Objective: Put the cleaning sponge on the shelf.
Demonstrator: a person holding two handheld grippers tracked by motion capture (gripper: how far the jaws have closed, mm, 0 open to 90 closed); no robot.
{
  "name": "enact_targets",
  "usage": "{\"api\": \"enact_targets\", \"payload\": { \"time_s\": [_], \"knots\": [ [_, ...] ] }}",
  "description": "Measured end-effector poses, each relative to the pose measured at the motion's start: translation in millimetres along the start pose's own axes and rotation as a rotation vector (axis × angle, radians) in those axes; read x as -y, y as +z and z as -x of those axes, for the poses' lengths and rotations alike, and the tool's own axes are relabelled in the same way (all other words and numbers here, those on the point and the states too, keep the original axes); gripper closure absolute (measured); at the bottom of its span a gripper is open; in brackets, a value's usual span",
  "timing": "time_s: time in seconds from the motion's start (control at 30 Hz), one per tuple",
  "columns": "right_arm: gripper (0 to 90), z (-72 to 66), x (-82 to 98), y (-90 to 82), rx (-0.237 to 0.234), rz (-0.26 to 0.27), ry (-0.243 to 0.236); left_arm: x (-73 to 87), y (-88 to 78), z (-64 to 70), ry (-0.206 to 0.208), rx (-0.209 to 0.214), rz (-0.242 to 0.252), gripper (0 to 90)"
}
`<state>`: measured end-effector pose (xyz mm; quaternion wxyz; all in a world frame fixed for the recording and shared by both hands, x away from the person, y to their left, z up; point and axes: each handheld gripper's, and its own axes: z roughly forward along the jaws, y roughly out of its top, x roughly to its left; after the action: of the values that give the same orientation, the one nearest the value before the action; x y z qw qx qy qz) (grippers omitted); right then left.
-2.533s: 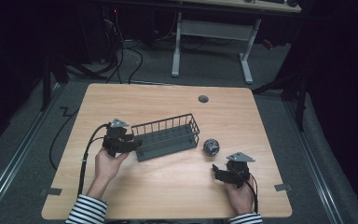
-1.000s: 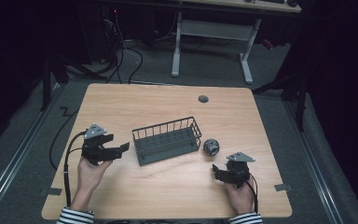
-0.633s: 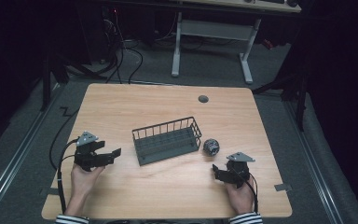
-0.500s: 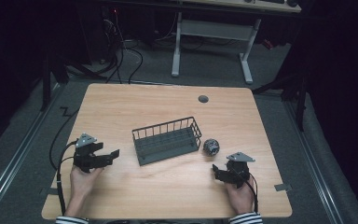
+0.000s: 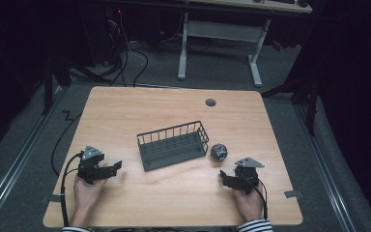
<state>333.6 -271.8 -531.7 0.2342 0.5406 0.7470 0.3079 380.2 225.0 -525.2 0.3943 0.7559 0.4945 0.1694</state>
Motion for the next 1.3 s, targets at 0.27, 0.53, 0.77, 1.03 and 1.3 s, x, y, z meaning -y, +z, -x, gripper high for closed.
{"api": "enact_targets", "payload": {
  "time_s": [0.27,0.53,0.77,1.03,1.3],
  "knots": [
    [22.1,-0.6,-0.1,-0.1,0.003,0.0,0.002,4.2,7.8,1.6,0.026,-0.029,-0.047,18.5],
    [22.2,0.3,-0.2,-0.2,-0.004,-0.002,-0.004,5.4,10.7,3.1,0.048,-0.048,-0.059,17.7],
    [22.0,0.9,-0.3,-1.6,-0.031,-0.013,-0.029,6.4,12.1,5.3,0.069,-0.059,-0.058,16.8],
    [25.1,1.6,0.5,-7.4,-0.053,0.01,-0.029,7.3,12.7,8.5,0.086,-0.083,-0.061,16.8],
    [27.0,4.1,-5.2,-19.7,-0.083,0.054,-0.02,7.5,12.4,8.3,0.079,-0.088,-0.06,17.0]
  ]
}}
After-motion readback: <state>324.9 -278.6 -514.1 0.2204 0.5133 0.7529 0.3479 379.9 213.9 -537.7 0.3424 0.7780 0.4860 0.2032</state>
